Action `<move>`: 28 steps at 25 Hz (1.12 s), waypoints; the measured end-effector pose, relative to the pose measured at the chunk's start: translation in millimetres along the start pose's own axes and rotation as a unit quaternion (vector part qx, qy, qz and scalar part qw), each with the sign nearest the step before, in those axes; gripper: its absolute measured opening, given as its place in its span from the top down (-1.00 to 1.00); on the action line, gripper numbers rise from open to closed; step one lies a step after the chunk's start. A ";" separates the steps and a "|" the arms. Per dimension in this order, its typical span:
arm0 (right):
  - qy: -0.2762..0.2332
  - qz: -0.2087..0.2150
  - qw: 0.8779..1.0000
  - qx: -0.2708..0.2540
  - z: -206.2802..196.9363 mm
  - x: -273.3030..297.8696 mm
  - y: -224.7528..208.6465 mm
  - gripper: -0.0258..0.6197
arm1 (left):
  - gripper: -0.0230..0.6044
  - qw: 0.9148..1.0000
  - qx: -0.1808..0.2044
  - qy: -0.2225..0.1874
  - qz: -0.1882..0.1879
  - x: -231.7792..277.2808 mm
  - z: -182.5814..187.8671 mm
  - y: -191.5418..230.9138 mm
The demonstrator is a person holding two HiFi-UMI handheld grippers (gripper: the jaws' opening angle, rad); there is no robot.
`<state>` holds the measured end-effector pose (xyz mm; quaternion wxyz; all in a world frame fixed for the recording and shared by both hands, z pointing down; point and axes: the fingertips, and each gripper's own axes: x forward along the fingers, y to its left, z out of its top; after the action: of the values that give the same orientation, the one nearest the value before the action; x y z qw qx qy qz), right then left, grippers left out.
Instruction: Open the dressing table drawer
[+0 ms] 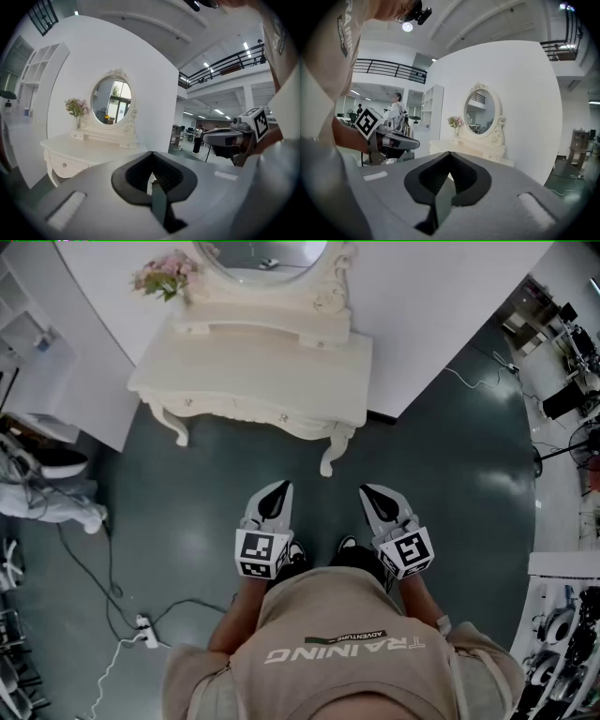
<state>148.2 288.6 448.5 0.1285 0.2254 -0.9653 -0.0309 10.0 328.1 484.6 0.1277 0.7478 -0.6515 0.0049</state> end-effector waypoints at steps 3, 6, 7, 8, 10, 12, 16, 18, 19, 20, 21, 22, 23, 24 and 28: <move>-0.005 -0.005 1.000 0.005 1.8 10.3 1.2 0.92 | 0.87 1.000 0.005 -0.003 -0.002 -0.7 5.1 10.0; -0.001 0.000 1.000 0.001 -1.2 21.2 2.5 0.92 | 0.87 1.000 0.000 0.002 -0.001 -0.9 -1.4 18.6; -0.002 -0.001 1.000 0.000 -1.9 22.5 2.0 0.92 | 0.87 1.000 -0.004 0.006 0.000 -1.0 -5.3 20.4; -0.001 -0.003 1.000 -0.002 -2.6 21.8 1.2 0.92 | 0.87 1.000 -0.008 0.008 0.001 -1.3 -8.9 21.2; 0.003 -0.007 1.000 -0.007 -4.2 18.1 -1.4 0.92 | 0.87 1.000 -0.012 0.012 0.005 -0.2 -13.2 22.8; 0.006 -0.014 1.000 -0.011 -4.2 13.4 -6.7 0.92 | 0.87 1.000 -0.012 0.012 0.008 5.4 -13.7 26.0; 0.024 -0.024 0.999 -0.008 -14.7 1.3 -22.1 0.92 | 0.87 1.000 -0.016 0.009 0.004 25.5 -11.7 23.8; 0.043 -0.023 0.999 0.000 -27.5 -1.3 -28.9 0.92 | 0.87 1.000 -0.019 0.007 -0.002 33.8 -8.8 18.2; 0.050 -0.021 0.999 0.004 -32.8 -0.6 -32.1 0.92 | 0.87 1.000 -0.020 0.007 -0.003 37.2 -8.3 16.5; 0.053 -0.019 0.998 0.008 -36.6 1.7 -35.4 0.92 | 0.87 1.000 -0.020 0.009 -0.002 40.7 -8.4 16.0; 0.054 -0.016 0.998 0.012 -38.6 5.8 -38.8 0.92 | 0.87 1.000 -0.021 0.013 0.000 44.6 -8.7 16.6; 0.053 -0.010 0.998 0.016 -39.2 11.2 -42.4 0.92 | 0.87 1.000 -0.022 0.016 0.002 48.5 -8.5 17.7; 0.052 -0.003 0.998 0.019 -39.1 17.2 -46.1 0.92 | 0.87 1.000 -0.024 0.019 0.005 52.3 -7.7 18.4; 0.051 0.005 0.998 0.021 -38.6 23.5 -50.0 0.92 | 0.87 0.999 -0.026 0.023 0.007 55.8 -6.1 18.7; 0.024 0.038 0.999 0.026 -17.1 66.3 -68.0 0.92 | 0.87 0.999 -0.013 0.041 0.030 71.2 15.2 37.5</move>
<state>124.3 198.3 472.6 0.1463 0.1922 -0.9704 0.0048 -18.3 251.5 489.3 0.1637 0.7253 -0.6680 0.0303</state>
